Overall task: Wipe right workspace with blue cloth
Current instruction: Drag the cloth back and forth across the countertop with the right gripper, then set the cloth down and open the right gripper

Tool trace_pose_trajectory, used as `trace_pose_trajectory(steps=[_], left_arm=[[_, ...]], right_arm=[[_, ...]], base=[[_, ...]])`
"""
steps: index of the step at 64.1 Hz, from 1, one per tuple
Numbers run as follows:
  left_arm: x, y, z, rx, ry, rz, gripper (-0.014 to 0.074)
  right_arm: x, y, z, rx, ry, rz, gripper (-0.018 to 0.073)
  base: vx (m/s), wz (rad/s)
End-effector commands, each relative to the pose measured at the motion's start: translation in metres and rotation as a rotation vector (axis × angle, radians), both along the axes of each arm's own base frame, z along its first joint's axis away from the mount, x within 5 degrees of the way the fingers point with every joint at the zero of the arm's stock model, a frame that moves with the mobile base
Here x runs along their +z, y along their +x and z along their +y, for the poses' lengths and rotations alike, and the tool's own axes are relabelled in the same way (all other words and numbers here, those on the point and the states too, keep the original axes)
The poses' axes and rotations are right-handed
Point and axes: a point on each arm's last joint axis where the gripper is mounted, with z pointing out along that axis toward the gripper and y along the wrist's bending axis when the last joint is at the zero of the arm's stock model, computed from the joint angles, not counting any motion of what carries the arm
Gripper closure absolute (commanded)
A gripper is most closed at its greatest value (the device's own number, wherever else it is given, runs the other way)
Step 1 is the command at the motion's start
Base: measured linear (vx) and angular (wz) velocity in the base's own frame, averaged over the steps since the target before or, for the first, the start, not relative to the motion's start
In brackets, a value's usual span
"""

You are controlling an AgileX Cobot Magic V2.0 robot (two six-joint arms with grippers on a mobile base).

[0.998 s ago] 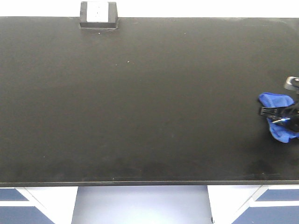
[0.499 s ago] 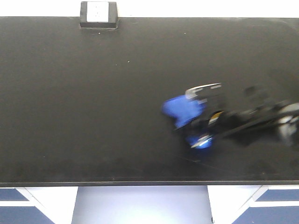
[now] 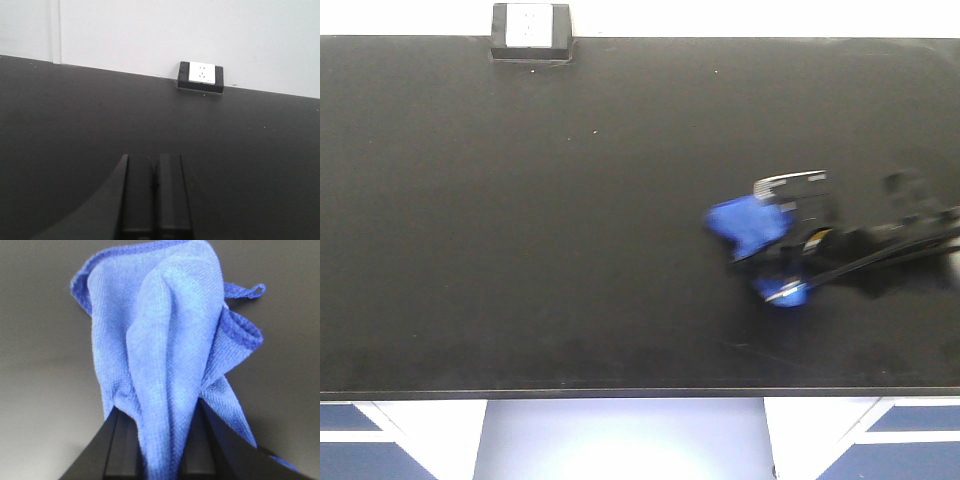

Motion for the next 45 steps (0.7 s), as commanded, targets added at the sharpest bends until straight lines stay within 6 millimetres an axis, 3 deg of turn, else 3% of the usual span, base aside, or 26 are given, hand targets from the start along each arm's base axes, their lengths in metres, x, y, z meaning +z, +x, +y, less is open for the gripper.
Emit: trace_pose_trajectory(steps=[1,11,25,37,45], left_arm=[[-0.002,0.0,0.0,-0.003,-0.009,-0.065,0.0602],[-0.002,0.0,0.0,-0.003,-0.009,-0.065,0.0602],[-0.002,0.0,0.0,-0.003,-0.009,-0.065,0.0602],[-0.002,0.0,0.0,-0.003,-0.009,-0.065,0.0602],[-0.002,0.0,0.0,-0.003,-0.009,-0.065,0.0602]], right_arm=[[0.021,0.01,-0.024,-0.063,0.001,-0.09,0.0554],[0.036,0.011,-0.041,-0.048,-0.051,-0.147,0.0543],[0.044,0.008,-0.043,-0.044,-0.06,-0.159,0.0491],[0.043,0.008,-0.043,-0.044,-0.06,-0.145,0.0385],[0.043,0.008,-0.043,-0.045,-0.059,-0.154,0.0263]], base=[[0.0,0.0],[0.0,0.0],[0.0,0.0],[0.0,0.0],[0.0,0.0]])
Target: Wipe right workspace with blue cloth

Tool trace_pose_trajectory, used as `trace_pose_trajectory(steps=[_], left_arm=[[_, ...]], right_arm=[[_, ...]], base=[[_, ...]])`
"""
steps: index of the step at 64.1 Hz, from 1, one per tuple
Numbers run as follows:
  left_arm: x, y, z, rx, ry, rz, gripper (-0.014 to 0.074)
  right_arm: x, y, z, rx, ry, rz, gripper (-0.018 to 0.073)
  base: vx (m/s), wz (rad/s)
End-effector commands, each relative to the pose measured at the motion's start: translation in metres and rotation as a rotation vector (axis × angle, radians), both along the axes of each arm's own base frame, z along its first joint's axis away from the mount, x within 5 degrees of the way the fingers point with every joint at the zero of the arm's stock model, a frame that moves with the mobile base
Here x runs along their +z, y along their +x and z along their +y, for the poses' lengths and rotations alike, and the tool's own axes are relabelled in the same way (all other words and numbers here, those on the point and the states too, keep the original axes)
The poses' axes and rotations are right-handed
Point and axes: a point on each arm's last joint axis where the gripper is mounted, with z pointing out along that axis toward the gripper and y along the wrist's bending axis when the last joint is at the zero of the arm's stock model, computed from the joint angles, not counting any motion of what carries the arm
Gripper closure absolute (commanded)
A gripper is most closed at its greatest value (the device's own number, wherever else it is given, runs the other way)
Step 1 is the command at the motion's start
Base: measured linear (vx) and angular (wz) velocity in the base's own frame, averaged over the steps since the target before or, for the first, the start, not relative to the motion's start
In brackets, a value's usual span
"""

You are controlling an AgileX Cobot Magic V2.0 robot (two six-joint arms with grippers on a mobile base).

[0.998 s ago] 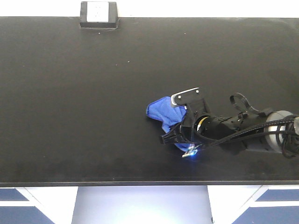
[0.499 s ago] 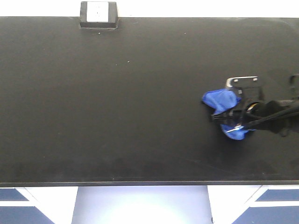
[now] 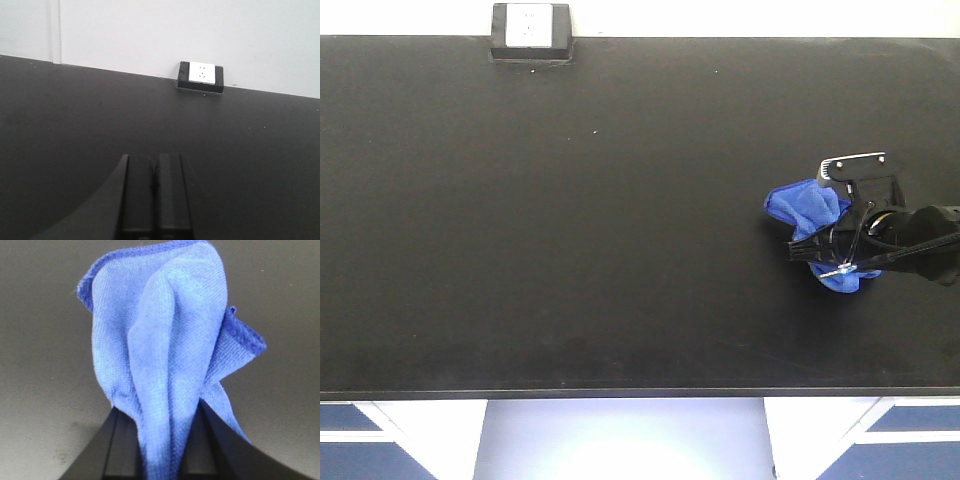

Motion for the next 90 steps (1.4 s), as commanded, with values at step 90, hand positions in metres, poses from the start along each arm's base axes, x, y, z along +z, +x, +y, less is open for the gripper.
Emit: trace_pose_trajectory(steps=[90], left_arm=[[-0.002,0.0,0.0,-0.003,-0.009,-0.065,0.0602]], right_arm=[[0.143,-0.095,-0.012,-0.016,0.029,-0.178,0.0059]], base=[[0.0,0.0]])
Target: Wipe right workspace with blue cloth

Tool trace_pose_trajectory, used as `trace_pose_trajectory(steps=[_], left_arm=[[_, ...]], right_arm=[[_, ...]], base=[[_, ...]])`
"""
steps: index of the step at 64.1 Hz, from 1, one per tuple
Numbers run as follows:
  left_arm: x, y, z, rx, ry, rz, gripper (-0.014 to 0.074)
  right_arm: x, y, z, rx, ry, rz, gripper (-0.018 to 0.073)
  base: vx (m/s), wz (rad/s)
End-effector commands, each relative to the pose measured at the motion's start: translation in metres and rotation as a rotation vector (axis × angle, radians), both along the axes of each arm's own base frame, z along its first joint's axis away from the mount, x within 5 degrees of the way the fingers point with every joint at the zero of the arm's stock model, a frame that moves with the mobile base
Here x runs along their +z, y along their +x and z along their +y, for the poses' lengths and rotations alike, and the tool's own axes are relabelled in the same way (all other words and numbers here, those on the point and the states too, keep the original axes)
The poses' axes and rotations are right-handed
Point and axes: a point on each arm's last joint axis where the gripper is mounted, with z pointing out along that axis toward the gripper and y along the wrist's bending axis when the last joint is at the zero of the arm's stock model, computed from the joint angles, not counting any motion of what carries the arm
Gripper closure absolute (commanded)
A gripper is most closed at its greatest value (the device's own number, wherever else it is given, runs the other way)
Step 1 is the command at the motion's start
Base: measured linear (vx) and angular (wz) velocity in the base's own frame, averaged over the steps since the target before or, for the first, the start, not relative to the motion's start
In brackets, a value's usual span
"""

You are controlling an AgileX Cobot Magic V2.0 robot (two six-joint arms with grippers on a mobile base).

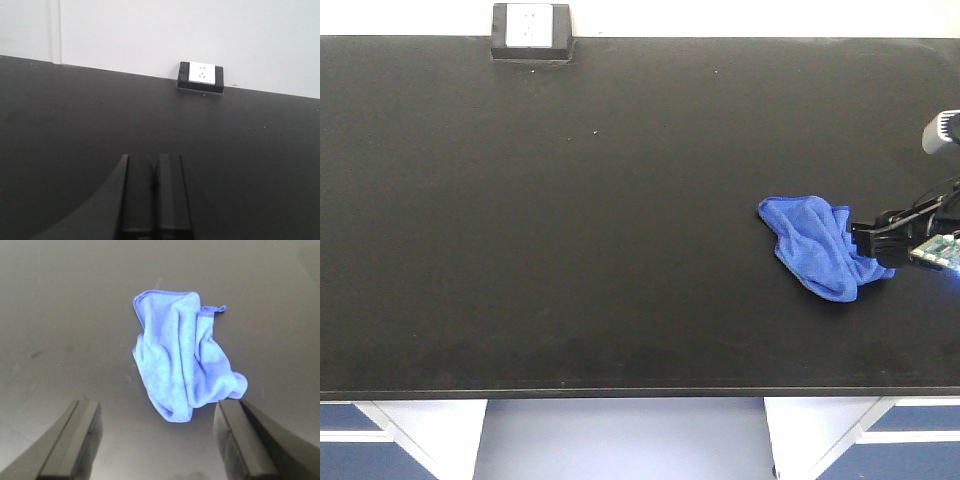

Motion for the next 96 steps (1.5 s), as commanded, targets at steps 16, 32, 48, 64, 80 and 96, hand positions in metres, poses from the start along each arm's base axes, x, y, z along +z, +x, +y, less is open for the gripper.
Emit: trace_pose_trajectory(steps=[16,32,48,64,80,96], left_arm=[[-0.002,0.0,0.0,-0.004,-0.009,-0.065,0.0602],[-0.002,0.0,0.0,-0.004,-0.009,-0.065,0.0602],[-0.002,0.0,0.0,-0.004,-0.009,-0.065,0.0602],[-0.003,0.0,0.0,-0.004,-0.01,-0.063,0.0602],[-0.003,0.0,0.0,-0.004,-0.01,-0.063,0.0602],[-0.003,0.0,0.0,-0.004,-0.01,-0.063,0.0602]], right_arm=[[0.008,-0.033,-0.008,0.007,-0.049,-0.184,0.0155],[-0.014,-0.097,-0.019,-0.01,-0.071,-0.331,0.0447],[-0.069,-0.14,-0.027,-0.103,-0.065,-0.552,0.057],[-0.1,-0.144,-0.027,-0.101,-0.053,-0.667,0.0567],[-0.097,-0.145,-0.026,-0.102,-0.05,-0.696,0.0567],[-0.097,-0.145,-0.026,-0.102,-0.05,-0.695,0.0567]], base=[[0.0,0.0],[0.0,0.0],[0.0,0.0],[0.0,0.0],[0.0,0.0],[0.0,0.0]])
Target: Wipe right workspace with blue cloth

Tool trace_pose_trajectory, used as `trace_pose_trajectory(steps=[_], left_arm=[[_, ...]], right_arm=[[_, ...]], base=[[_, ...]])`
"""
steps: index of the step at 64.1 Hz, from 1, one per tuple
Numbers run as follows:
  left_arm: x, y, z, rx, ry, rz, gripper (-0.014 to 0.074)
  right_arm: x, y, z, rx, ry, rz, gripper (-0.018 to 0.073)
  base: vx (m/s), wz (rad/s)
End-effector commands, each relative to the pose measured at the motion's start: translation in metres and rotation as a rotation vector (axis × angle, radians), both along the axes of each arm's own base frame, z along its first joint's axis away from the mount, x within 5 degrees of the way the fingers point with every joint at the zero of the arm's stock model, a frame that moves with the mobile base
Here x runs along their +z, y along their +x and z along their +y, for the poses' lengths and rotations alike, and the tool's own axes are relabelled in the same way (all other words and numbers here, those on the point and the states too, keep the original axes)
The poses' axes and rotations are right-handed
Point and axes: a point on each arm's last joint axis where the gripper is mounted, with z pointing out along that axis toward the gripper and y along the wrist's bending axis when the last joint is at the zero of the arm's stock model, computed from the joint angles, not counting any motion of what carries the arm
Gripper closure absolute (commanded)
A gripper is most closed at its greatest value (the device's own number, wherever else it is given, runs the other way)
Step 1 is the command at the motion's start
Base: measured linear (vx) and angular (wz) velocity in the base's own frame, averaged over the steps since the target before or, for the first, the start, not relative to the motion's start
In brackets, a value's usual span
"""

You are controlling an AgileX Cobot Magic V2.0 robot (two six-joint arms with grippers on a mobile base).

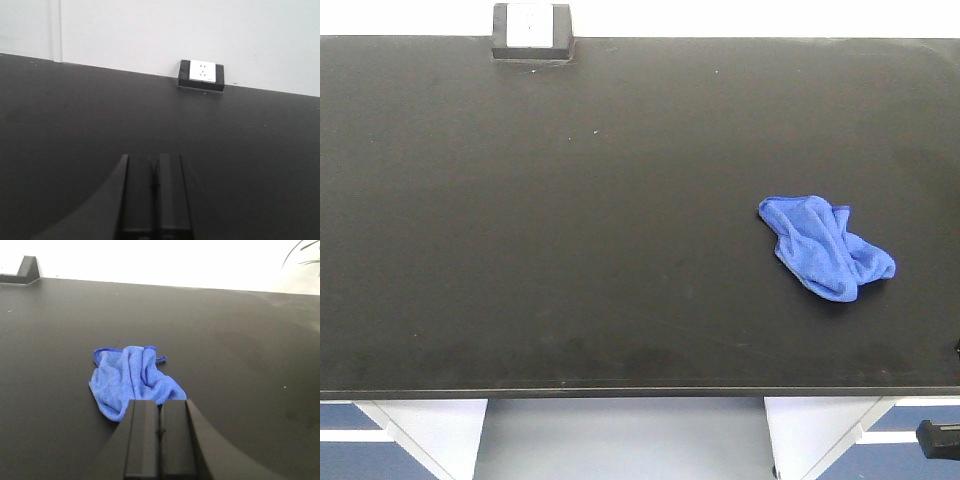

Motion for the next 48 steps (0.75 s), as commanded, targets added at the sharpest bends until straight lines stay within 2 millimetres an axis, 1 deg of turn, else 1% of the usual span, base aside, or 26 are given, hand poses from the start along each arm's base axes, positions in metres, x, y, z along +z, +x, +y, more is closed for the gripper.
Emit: trace_pose_trajectory(steps=[1,48], left_arm=[[-0.0019,0.0004,-0.0004,-0.004,-0.01,-0.07,0.0602],[-0.0019,0.0004,-0.0004,-0.004,-0.01,-0.07,0.0602]], right_arm=[[0.001,0.001,0.0,-0.002,-0.003,-0.072,0.0567],[-0.0002,0.0009,-0.0001,-0.002,-0.003,-0.059,0.0567]], base=[[0.0,0.0],[0.0,0.0]])
